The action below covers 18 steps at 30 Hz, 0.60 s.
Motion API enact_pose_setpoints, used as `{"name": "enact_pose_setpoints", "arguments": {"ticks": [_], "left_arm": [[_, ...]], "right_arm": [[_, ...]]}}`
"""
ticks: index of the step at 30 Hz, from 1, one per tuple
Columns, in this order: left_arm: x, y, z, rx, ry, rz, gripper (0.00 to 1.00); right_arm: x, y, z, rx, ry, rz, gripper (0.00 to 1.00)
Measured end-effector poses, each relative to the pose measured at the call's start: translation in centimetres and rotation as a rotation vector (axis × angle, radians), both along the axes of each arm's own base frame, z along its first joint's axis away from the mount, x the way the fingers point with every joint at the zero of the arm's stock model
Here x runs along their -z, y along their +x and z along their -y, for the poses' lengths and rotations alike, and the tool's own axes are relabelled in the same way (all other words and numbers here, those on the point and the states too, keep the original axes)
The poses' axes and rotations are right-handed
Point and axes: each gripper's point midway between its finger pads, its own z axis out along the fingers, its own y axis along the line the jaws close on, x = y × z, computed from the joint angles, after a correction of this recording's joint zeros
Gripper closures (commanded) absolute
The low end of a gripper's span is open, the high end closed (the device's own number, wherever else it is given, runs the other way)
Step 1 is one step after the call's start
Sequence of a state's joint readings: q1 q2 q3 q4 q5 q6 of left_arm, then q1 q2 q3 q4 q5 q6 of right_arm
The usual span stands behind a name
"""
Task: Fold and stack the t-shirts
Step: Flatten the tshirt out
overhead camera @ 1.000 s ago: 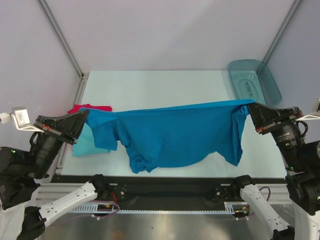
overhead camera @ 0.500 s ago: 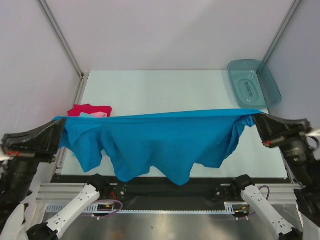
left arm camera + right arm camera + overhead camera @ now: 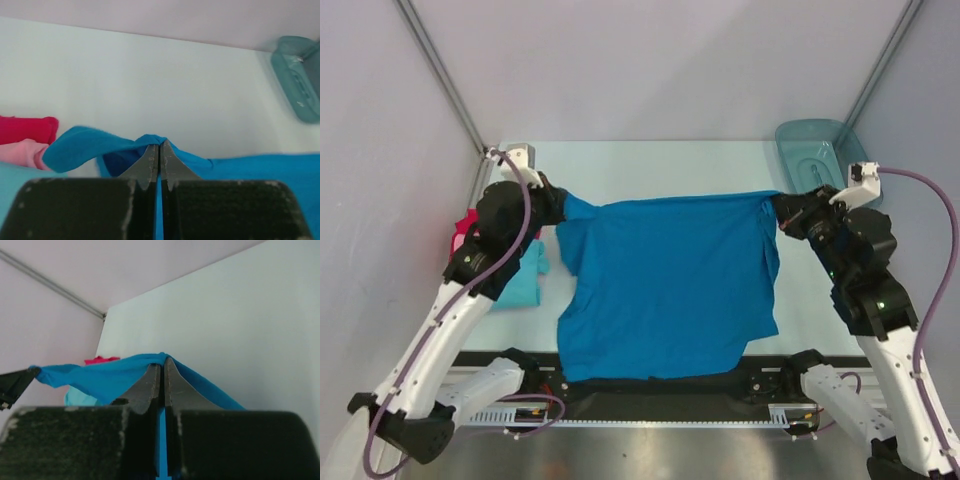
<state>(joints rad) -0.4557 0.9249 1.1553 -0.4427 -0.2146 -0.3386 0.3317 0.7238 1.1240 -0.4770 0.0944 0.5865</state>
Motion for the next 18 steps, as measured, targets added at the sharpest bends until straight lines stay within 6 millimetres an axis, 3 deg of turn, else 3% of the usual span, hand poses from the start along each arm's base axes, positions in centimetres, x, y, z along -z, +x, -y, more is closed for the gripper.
{"name": "enact_pose_setpoints", "arguments": {"ticks": [6,9,13,18], "left_arm": [[3.2,5.4,-2.5,-0.114,0.019,-0.064,1.0],[5.1,8.9,-2.5,-0.137,0.035,-0.115,1.0],[8.4,14.1,-1.2,-0.14,0.066,-0.202,1.0],[11.9,18.6,0.0,-0.141,0.103,-0.273,1.0]], "right_arm": [[3.4,6.1,1.5,0.058,0.019,-0.077,1.0],[6.3,10.2,1.9,0.078,0.053,-0.15,1.0],[12.5,15.6,1.9,0.097,0.094,-0.286,1.0],[20.0,21.0,1.4,0.095,0.125,-0.422,1.0]]}}
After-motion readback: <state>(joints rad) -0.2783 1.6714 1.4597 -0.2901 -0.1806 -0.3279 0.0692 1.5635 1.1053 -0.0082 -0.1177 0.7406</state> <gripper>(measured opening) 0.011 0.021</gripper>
